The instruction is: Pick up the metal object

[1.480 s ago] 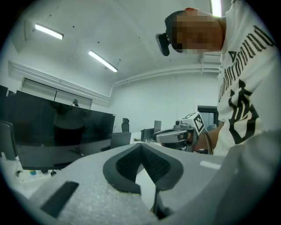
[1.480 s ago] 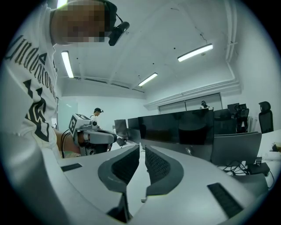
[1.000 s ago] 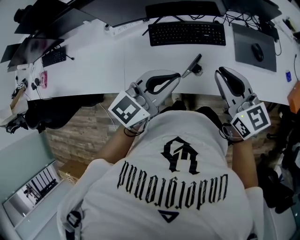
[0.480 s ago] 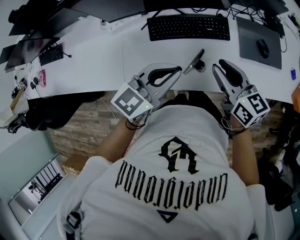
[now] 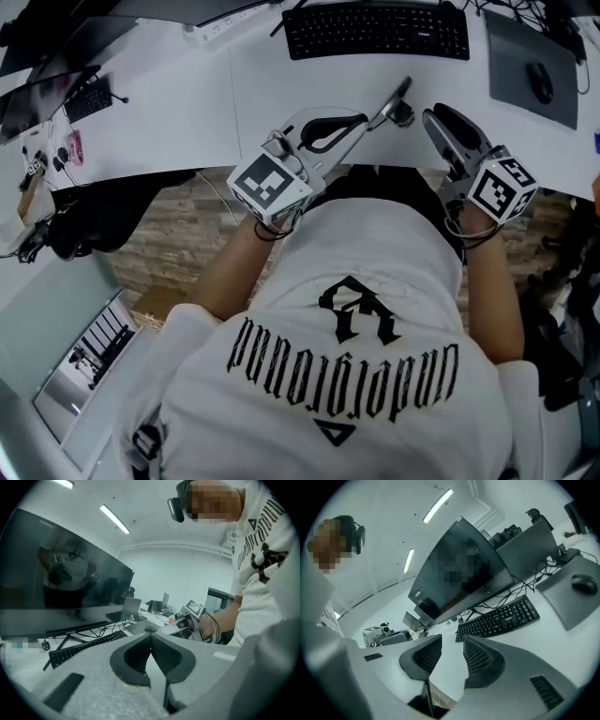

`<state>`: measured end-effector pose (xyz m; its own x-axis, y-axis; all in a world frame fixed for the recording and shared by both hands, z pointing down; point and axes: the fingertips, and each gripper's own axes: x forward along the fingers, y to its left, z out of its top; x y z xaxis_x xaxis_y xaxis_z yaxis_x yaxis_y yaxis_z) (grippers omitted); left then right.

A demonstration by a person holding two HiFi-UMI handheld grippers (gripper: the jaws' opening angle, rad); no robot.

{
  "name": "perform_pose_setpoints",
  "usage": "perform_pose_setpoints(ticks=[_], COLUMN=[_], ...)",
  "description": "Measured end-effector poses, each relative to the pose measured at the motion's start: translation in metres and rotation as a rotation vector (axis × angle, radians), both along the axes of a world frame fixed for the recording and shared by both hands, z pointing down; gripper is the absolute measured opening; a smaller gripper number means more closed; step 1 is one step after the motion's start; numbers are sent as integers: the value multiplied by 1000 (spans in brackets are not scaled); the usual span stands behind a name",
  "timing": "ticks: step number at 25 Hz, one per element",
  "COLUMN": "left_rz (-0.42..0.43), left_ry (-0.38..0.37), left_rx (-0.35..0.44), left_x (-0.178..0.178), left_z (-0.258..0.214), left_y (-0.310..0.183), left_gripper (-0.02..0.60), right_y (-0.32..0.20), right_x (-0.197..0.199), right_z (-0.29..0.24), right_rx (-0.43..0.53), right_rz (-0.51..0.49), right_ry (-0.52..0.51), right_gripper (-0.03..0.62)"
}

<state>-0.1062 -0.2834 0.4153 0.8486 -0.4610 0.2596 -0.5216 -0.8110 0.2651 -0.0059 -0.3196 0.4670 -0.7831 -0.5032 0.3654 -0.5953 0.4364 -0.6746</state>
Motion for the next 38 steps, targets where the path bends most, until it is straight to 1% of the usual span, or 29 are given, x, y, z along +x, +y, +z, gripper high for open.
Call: perform_pose_setpoints(ticks=[3,6,10,13,16,17,19,20,22,25,29,38], left_rz=[4,8,28,46,53,53,57,61,70,77,66,51], left_ry=[0,-10,-17,-24,-25,-26,-27,-27,-26,-32,-33,-37], left_rx=[-39,-58,-93,-113,-133,-140,-155,-164,-181,-195,-206,-233], left_x=[3,7,18,22,22,22,22,23,26,28,29,35], left_z=[18,37,60,76,91,96,105,110,117,125,131,141], left_y=[-4,-12,-15,-20,-24,-25,-26,-25,-24,-25,-26,-14], left_gripper=[15,15,15,15,15,14,15,15,15,15,15,14], right_y=[0,-4,-1,4,17,18,15,16,21,27,21,20], right_x=[4,9,25,27,28,26,17,13,9,8,1,0], right_z=[26,55,90,118,147,154,162,167,178,193,200,211], right_rx=[-76,-142,-283,-361,-489,-504,-482,-491,-540,-607,-593,-618], right_rz=[23,48,155,182,236,238,207,201,208,234,213,215], right_ry=[-4,-18,-102,-93,-69,-70,-97,-113,-134,-117,-151,-161], right_gripper=[115,121,123,124,129,129,129,129,129,129,129,126])
